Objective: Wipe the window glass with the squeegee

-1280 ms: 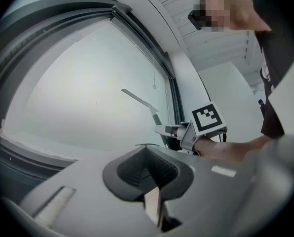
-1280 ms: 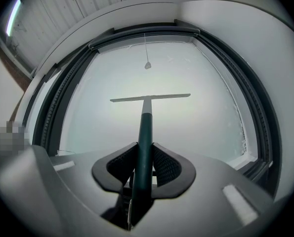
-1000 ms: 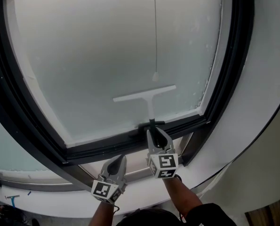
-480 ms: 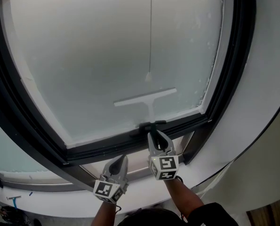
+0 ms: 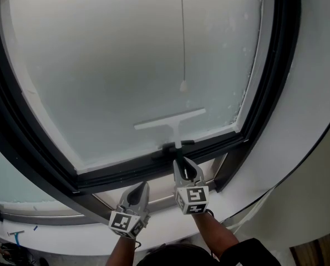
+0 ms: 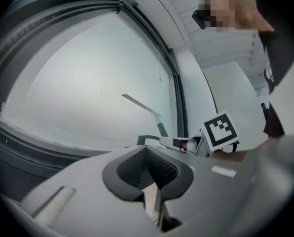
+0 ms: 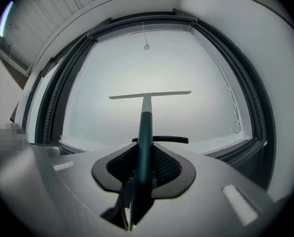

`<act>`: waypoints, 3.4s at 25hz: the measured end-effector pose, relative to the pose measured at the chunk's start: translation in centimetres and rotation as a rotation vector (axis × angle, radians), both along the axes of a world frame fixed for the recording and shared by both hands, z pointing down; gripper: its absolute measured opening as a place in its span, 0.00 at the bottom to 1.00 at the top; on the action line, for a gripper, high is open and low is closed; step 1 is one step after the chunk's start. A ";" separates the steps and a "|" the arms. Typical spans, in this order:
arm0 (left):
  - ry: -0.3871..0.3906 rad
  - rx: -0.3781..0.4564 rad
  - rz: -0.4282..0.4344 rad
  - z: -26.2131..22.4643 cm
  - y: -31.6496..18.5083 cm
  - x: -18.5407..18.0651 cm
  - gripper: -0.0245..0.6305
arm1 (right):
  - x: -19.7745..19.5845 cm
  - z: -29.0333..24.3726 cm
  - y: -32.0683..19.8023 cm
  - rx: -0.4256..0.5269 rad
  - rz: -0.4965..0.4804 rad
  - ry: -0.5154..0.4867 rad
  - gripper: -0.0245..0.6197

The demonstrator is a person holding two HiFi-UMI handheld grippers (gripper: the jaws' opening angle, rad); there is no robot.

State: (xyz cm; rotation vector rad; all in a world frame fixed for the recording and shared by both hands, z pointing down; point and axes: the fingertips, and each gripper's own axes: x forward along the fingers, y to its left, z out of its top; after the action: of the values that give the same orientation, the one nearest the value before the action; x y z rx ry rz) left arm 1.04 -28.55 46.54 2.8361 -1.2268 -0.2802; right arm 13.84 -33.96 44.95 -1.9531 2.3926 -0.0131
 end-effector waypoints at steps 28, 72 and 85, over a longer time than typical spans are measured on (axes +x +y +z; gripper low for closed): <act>-0.009 0.024 0.040 -0.4 0.7 1.5 0.04 | 1.2 2.6 2.6 0.005 0.021 0.043 0.19; -0.028 0.157 0.062 -5.3 0.1 12.7 0.04 | 13.9 -28.8 -5.4 0.458 0.011 0.023 0.19; -0.054 0.124 0.113 -4.3 1.0 11.9 0.04 | 14.1 -24.0 -4.1 0.402 0.050 -0.001 0.19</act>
State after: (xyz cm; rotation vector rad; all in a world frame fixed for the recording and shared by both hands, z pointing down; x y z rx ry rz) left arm 12.97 -27.53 42.27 3.0240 -1.0893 -0.2868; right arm 27.99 -38.07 20.91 -1.8170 2.1333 0.4321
